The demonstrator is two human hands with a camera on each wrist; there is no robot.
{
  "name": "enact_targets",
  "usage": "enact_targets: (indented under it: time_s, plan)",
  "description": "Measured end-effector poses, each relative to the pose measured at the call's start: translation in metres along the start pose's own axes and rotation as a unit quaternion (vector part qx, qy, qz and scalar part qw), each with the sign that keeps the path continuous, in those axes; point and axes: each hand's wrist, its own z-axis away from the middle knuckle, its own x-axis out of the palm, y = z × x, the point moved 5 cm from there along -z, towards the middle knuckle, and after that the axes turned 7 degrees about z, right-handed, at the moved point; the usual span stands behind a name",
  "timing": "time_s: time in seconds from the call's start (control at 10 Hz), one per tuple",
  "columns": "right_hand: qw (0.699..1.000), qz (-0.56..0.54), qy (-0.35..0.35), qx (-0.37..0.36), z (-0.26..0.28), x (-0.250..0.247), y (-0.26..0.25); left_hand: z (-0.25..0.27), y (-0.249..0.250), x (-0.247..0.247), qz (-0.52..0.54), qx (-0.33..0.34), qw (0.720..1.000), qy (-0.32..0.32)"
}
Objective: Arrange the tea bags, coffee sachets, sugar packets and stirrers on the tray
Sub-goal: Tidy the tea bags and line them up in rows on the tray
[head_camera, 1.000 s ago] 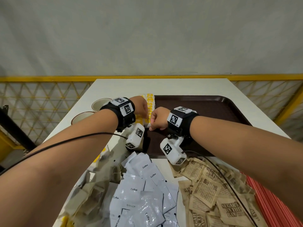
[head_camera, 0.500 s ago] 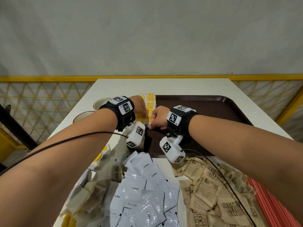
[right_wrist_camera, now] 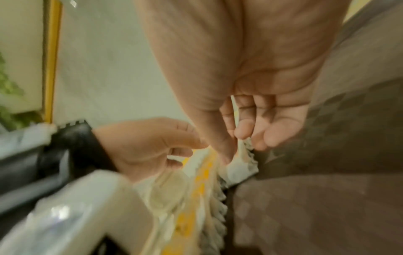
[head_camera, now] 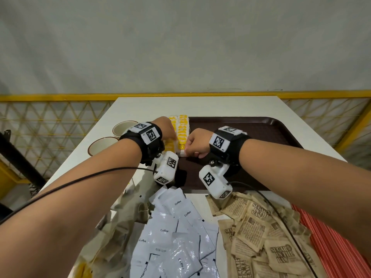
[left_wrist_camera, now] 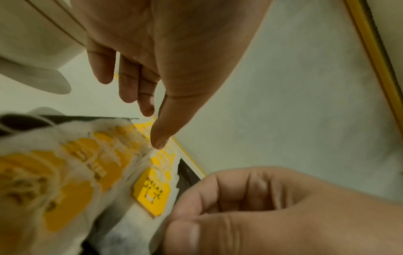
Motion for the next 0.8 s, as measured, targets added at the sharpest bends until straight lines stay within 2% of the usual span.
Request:
enact_targets:
  time_s: [0.1,0.2,0.3,0.4,0.5,0.6,0.7,0.8]
  plan:
    - [0.987,-0.153,0.026,0.051,0.005,-0.012,0.006,0.008,-0.005,-0.013,0.095,-0.004,0.994,0.045]
    - [0.964,-0.245,0.072,0.068,0.002,-0.013,0.017,0.014,-0.013,-0.009,0.115,-0.021,0.993,0.015]
    - [0.976,-0.204,0.042,0.058,0.003,0.002,0.011,0.022,-0.021,0.0,0.116,-0.057,0.991,-0.017]
    - [0.988,-0.137,0.036,0.059,0.005,0.017,-0.001,0.03,-0.018,0.01,0.039,-0.05,0.997,-0.045]
    - [0.992,-0.104,0.038,0.056,0.004,0.024,-0.007,0.031,-0.014,0.014,-0.042,-0.007,0.997,-0.068]
    - [0.993,-0.092,0.05,0.064,0.003,0.021,-0.004,0.027,-0.014,0.014,0.002,-0.025,0.998,-0.065]
    - [0.992,-0.093,0.051,0.069,0.008,0.017,-0.003,0.035,-0.011,0.01,-0.047,-0.004,0.996,-0.076]
    - [0.99,-0.109,0.064,0.07,0.013,0.011,-0.005,0.055,0.001,-0.004,0.031,0.015,0.998,-0.044]
